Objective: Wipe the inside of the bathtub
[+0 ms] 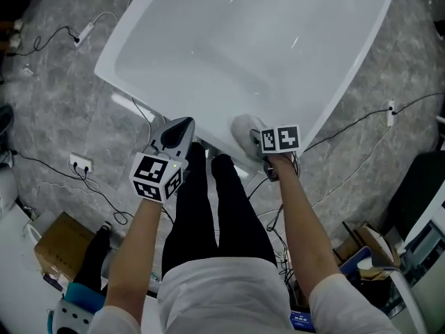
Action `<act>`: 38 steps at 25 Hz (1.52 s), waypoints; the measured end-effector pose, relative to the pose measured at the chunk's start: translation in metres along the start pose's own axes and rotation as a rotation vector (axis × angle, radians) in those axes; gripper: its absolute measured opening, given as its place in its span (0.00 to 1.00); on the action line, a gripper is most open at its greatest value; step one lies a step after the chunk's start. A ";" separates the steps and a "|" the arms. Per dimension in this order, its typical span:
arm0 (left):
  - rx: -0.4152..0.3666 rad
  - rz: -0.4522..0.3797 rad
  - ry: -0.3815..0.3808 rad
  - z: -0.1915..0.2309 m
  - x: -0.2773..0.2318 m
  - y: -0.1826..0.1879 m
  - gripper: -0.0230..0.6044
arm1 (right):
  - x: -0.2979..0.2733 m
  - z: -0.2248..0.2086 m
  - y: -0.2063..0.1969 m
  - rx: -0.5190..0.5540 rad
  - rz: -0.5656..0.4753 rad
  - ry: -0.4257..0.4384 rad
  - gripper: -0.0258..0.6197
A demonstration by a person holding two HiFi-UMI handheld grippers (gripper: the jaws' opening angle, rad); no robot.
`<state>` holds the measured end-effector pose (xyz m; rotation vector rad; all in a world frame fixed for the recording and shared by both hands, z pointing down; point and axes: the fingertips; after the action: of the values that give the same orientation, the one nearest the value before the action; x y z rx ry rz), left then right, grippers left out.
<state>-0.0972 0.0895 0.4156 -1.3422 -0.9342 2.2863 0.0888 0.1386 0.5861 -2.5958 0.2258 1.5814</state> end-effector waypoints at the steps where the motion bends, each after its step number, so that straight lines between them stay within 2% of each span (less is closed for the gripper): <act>1: 0.003 -0.001 0.005 0.006 0.000 -0.001 0.06 | -0.004 0.007 0.007 0.009 -0.007 0.011 0.19; 11: 0.025 -0.027 0.069 0.086 0.005 0.003 0.06 | -0.044 0.089 0.075 0.085 -0.057 0.133 0.18; 30: 0.122 -0.082 0.179 0.198 0.013 0.022 0.06 | -0.087 0.219 0.170 0.172 -0.139 0.291 0.18; 34: 0.130 -0.095 0.204 0.219 0.017 0.029 0.06 | -0.093 0.252 0.187 0.186 -0.160 0.359 0.18; 38: 0.130 -0.098 0.225 0.238 0.020 0.034 0.06 | -0.100 0.273 0.202 0.219 -0.170 0.359 0.18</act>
<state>-0.3109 -0.0121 0.4607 -1.4282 -0.7475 2.0345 -0.2304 -0.0096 0.5494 -2.6229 0.1848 0.9713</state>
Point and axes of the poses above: the fingertips, and each gripper's own axes: x backward along the fingers, z to its left, y out of its top, and after that the axes turned 1 degree about -x, right-handed
